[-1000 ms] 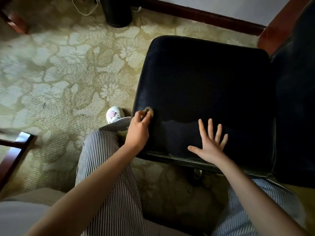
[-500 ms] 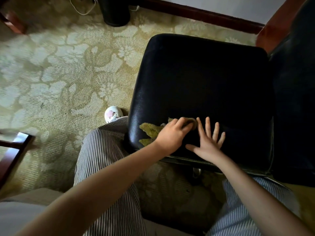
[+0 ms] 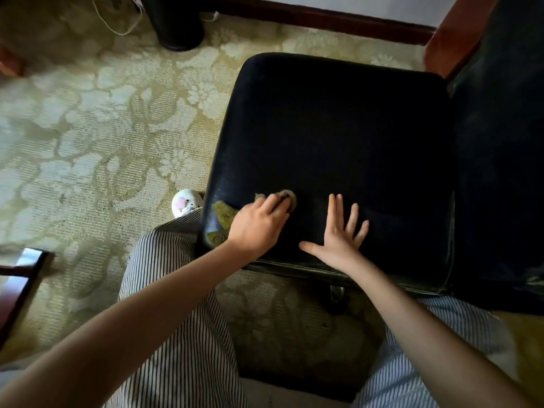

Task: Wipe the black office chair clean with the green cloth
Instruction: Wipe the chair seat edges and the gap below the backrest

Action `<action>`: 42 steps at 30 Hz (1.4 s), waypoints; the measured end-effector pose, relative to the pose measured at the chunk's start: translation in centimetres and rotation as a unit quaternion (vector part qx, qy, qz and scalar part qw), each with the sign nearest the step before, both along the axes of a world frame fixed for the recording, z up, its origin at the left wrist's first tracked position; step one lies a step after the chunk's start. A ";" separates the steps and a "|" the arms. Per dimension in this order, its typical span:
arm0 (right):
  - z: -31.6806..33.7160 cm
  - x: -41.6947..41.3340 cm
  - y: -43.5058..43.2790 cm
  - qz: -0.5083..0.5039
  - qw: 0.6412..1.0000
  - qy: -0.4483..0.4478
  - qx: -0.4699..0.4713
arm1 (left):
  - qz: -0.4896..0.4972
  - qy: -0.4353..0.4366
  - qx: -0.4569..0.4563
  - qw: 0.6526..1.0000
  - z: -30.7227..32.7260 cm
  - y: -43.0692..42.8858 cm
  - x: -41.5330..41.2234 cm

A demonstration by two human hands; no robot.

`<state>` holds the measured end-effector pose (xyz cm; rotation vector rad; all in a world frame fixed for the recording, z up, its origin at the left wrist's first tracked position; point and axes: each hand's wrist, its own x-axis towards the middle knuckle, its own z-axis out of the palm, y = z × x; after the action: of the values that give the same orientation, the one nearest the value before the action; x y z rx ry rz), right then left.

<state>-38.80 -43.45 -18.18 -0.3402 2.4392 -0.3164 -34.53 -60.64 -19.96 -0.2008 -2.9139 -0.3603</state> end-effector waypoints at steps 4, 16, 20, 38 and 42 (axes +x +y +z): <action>0.2 0.2 1.7 -0.020 0.997 0.027 -0.073 | -0.128 0.010 -0.020 0.991 -0.3 2.7 -0.9; 0.0 1.2 8.8 -0.148 0.987 0.058 0.033 | -0.078 -0.020 0.018 0.997 0.3 1.8 -8.9; 0.0 0.9 8.9 -0.139 0.989 0.041 0.040 | -0.198 -0.029 0.038 0.979 0.4 2.7 -4.3; 0.5 0.0 9.2 -0.113 0.992 -0.012 0.062 | -0.201 -0.010 0.008 0.979 0.7 7.7 -9.7; 0.5 -0.1 9.5 -0.109 0.992 -0.004 0.059 | -0.334 -0.004 -0.011 0.943 -1.1 6.2 -3.3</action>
<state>-38.88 -33.95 -17.68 -0.0214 2.4772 -0.2644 -37.84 -54.46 -21.09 -1.2002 -2.7682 -0.4198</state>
